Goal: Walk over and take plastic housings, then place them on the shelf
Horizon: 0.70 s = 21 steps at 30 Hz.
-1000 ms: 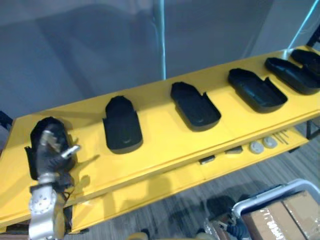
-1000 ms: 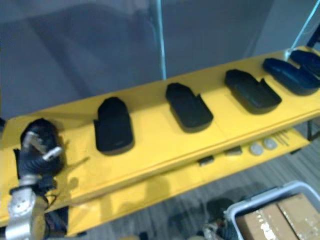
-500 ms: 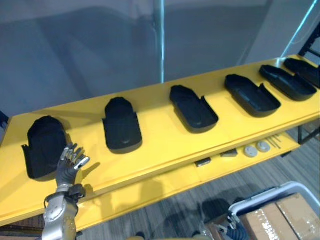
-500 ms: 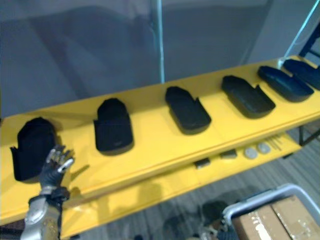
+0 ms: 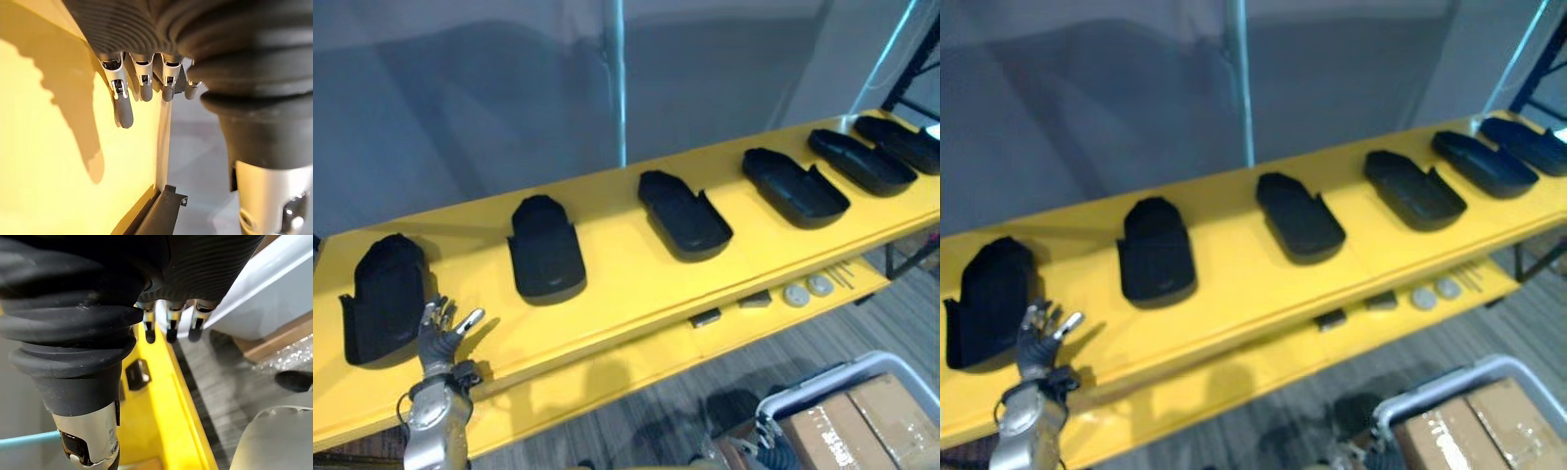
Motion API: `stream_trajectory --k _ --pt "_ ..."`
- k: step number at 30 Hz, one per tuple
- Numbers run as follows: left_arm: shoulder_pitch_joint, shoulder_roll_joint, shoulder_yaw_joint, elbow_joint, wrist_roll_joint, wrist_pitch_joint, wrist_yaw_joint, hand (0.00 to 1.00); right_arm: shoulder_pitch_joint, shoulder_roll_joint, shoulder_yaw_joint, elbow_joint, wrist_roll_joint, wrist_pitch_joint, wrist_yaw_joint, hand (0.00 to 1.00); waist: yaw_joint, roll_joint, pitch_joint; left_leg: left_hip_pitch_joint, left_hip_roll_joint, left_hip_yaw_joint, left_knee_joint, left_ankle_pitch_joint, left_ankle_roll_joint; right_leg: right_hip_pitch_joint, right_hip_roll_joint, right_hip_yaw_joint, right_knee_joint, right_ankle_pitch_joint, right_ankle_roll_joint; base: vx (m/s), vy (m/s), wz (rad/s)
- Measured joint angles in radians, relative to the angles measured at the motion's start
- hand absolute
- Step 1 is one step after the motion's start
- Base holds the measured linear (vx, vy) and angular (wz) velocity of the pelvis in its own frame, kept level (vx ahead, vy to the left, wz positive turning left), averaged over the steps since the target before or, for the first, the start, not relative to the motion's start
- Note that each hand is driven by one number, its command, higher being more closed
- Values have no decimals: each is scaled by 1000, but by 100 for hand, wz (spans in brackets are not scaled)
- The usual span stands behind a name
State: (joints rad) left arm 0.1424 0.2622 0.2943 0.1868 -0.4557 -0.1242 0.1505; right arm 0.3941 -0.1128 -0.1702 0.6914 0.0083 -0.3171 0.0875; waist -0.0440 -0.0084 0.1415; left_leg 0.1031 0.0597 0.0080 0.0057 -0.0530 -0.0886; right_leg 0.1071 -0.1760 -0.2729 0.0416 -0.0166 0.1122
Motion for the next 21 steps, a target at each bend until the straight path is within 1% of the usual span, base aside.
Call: stream_trajectory --k 3,7,9,15,21 --pt "-2 -6 0 0 2 -5 3 0 1 0 0 0 0 10 0 0 0 0 0 1 0 -1 -6 4 0 -1 0 -1 0 0 0 0 0 0" --pt "-2 -6 0 -1 3 -5 7 0 0 0 0 0 0 11 0 0 -1 0 0 3 -1 -2 -14 8 1 -1 -1 -3 -1 0 2 0 0 0" --pt "-2 -6 0 -1 2 -4 16 0 0 0 0 1 0 11 1 0 -1 0 0 3 -2 -2 -15 8 1 0 -1 -4 -2 4 8 0 0 0" --pt "-2 -8 0 -1 2 2 51 0 -2 0 1 1 -1 11 1 0 -1 0 0 3 -3 -2 -15 8 1 0 -3 -4 -2 5 10 0 0 0" --pt "-6 -37 7 -6 2 1 107 0 -2 0 5 1 -5 12 -2 0 -2 -1 0 4 -7 -2 -14 9 4 1 -7 -4 -1 4 8 0 0 0"
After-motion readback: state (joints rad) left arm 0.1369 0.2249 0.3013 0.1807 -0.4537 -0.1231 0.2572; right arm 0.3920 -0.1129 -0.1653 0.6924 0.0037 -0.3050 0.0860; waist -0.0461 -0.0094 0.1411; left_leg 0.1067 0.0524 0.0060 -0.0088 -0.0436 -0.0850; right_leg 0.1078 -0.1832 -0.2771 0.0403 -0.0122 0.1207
